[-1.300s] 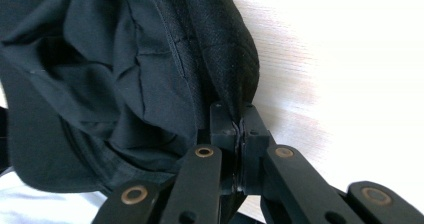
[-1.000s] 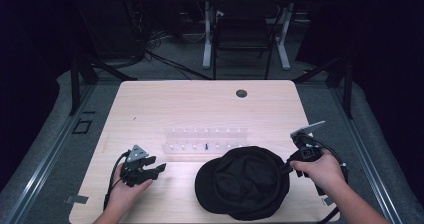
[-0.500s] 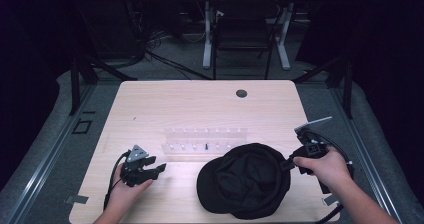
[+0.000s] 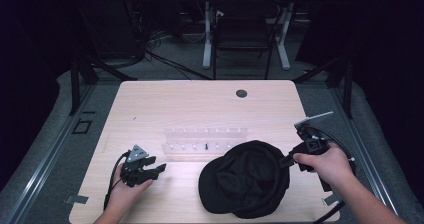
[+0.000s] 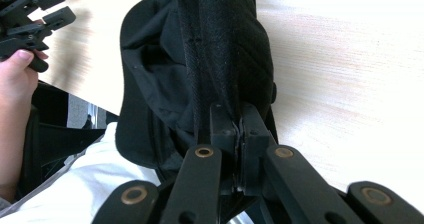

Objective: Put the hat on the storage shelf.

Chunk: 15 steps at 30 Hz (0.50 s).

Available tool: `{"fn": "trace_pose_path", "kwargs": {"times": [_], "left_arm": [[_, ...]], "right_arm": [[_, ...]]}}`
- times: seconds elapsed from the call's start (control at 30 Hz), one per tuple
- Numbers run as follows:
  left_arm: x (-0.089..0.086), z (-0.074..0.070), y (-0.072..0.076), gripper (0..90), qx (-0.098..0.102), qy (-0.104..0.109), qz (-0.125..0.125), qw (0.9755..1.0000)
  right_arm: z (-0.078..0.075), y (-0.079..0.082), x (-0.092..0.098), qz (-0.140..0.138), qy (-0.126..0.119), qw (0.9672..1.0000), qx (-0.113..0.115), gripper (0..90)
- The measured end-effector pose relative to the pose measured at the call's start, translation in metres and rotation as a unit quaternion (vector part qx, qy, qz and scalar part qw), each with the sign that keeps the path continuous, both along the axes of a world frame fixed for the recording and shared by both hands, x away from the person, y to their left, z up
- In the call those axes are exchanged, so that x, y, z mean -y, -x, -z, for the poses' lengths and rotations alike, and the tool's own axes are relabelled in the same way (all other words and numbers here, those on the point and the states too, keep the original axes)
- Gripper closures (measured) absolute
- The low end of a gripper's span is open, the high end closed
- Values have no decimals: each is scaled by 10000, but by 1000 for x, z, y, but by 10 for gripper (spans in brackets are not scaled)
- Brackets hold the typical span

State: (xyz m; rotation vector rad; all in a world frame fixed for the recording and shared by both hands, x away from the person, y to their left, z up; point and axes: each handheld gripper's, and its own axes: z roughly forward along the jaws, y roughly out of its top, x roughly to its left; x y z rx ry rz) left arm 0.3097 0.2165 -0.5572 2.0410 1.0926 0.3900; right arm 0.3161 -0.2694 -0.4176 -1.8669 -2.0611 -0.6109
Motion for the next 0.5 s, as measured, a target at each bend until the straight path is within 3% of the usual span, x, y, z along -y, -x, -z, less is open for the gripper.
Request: {"fn": "trace_pose_path", "kwargs": {"times": [0.5], "left_arm": [[0, 0, 0, 478, -3, 15, -2, 10000]], "right_arm": [[-20, 1, -2, -6, -253, 9997, -19, 880]]}}
